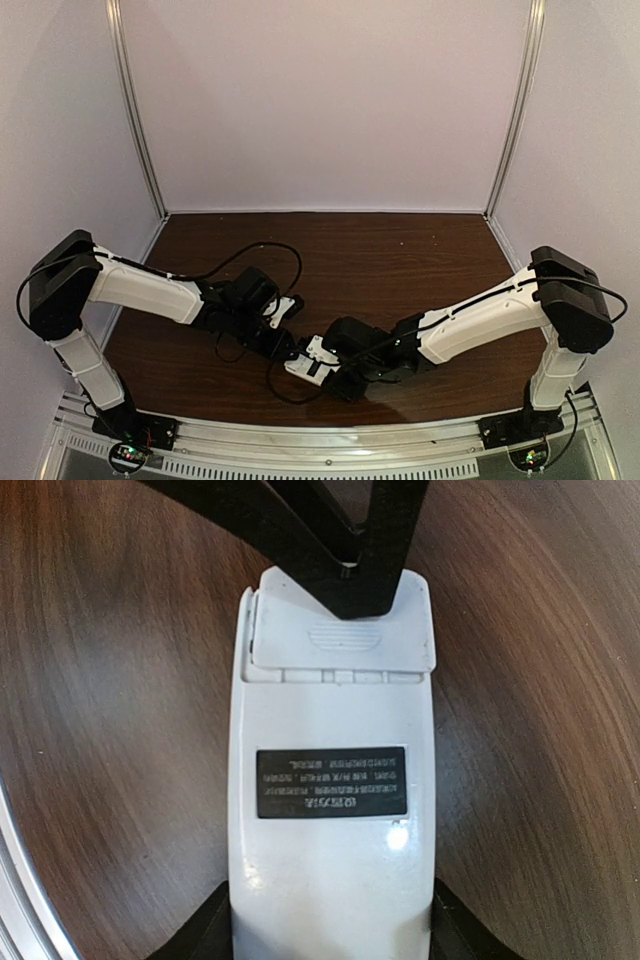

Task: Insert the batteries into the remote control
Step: Adjust the battery cover of the remote control, then press the battery cover on the remote control.

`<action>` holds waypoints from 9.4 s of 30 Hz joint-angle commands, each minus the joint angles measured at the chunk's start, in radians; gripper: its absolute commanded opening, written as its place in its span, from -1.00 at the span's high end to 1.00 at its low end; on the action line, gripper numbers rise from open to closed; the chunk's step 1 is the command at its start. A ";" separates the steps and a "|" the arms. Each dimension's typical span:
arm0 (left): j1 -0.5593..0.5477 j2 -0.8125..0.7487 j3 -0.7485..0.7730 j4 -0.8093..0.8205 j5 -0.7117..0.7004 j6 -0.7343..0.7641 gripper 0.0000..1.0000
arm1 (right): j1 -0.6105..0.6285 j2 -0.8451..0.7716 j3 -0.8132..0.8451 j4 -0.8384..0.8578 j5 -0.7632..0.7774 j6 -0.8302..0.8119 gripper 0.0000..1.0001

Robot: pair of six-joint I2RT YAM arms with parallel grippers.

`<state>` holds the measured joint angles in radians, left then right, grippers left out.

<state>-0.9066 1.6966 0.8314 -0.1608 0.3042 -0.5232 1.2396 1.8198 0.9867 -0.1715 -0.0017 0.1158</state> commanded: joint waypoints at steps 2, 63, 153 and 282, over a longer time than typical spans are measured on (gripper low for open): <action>-0.081 0.077 0.002 -0.078 0.049 -0.034 0.60 | -0.009 0.058 0.001 0.002 0.110 0.016 1.00; -0.164 0.022 -0.145 -0.010 0.096 -0.041 0.54 | -0.023 -0.038 -0.111 0.125 0.211 -0.046 1.00; 0.025 0.011 0.085 0.037 -0.113 0.346 0.16 | 0.063 -0.099 -0.209 0.234 0.151 -0.247 1.00; -0.117 0.197 0.035 -0.174 0.060 0.019 0.49 | 0.053 -0.047 -0.124 0.236 0.204 0.014 1.00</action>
<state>-0.9485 1.7821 0.9321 -0.2062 0.3233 -0.4896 1.2945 1.7351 0.8200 -0.0067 0.1081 0.1322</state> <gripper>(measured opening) 0.265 0.575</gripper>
